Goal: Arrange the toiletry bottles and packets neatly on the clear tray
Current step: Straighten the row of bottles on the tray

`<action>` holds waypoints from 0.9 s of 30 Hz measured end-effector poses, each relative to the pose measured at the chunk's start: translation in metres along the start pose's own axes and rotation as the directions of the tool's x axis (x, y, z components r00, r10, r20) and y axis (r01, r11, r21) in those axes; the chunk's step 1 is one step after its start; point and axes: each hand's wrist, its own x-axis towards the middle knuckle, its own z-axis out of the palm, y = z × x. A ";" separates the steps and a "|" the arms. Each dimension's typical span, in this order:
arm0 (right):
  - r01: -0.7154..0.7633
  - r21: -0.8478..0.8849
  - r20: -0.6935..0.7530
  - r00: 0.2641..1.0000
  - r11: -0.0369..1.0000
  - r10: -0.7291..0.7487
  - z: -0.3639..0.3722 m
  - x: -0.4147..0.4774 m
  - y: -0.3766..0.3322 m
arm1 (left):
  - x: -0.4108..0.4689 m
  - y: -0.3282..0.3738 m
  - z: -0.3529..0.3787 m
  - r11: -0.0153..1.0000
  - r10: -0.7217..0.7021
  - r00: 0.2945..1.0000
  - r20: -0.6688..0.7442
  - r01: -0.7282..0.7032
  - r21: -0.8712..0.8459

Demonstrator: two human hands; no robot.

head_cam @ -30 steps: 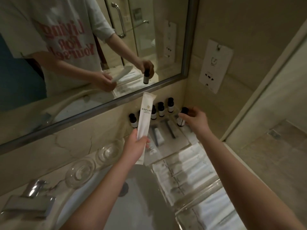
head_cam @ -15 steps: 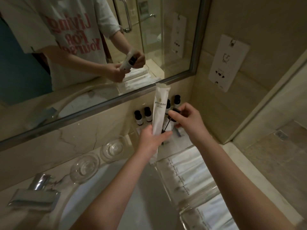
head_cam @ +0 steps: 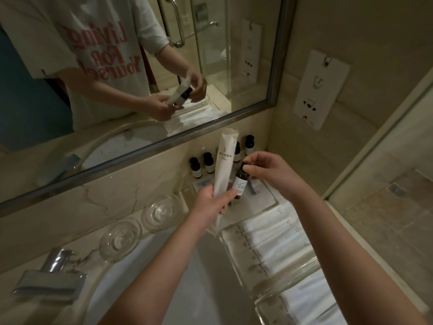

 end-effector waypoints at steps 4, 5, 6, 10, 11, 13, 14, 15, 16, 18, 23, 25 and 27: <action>-0.070 -0.023 -0.256 0.965 0.997 0.061 -0.018 0.018 0.020 | 0.012 0.001 -0.003 0.999 0.003 0.989 -0.146 -0.009 -0.037; -0.095 -0.047 -0.326 0.942 0.994 0.075 -0.024 0.025 0.024 | 0.015 0.000 -0.006 1.000 0.010 0.987 -0.159 -0.014 -0.023; -0.110 -0.063 -0.386 0.919 0.992 0.078 -0.030 0.033 0.026 | 0.018 0.000 -0.009 1.000 0.019 0.986 -0.167 -0.021 -0.008; -0.123 -0.156 -0.503 0.864 0.980 0.028 -0.046 0.067 0.033 | 0.028 0.003 -0.021 0.998 0.055 0.976 -0.212 -0.046 0.045; -0.110 -0.187 -0.498 0.867 0.976 0.002 -0.049 0.074 0.034 | 0.030 0.004 -0.022 0.997 0.061 0.974 -0.220 -0.051 0.051; -0.078 -0.234 -0.476 0.878 0.969 -0.045 -0.052 0.086 0.038 | 0.032 0.004 -0.025 0.997 0.064 0.971 -0.232 -0.051 0.062; -0.065 -0.241 -0.463 0.885 0.968 -0.056 -0.053 0.091 0.040 | 0.032 0.004 -0.026 0.997 0.064 0.970 -0.236 -0.050 0.065; -0.054 -0.241 -0.449 0.891 0.969 -0.062 -0.054 0.096 0.042 | 0.032 0.004 -0.027 0.996 0.065 0.969 -0.238 -0.050 0.068; -0.049 -0.241 -0.440 0.896 0.969 -0.064 -0.056 0.100 0.044 | 0.032 0.004 -0.027 0.996 0.067 0.969 -0.238 -0.051 0.071; -0.050 -0.245 -0.435 0.898 0.968 -0.064 -0.059 0.108 0.048 | 0.032 0.004 -0.028 0.996 0.076 0.968 -0.241 -0.060 0.073; -0.074 -0.251 -0.386 0.922 0.965 -0.029 -0.065 0.123 0.058 | 0.034 0.007 -0.030 0.995 0.090 0.967 -0.237 -0.077 0.062; -0.088 -0.256 -0.371 0.929 0.963 -0.014 -0.066 0.127 0.059 | 0.034 0.008 -0.031 0.996 0.087 0.967 -0.241 -0.077 0.052; -0.093 -0.246 -0.360 0.933 0.965 -0.002 -0.066 0.130 0.059 | 0.034 0.008 -0.032 0.996 0.085 0.965 -0.246 -0.074 0.053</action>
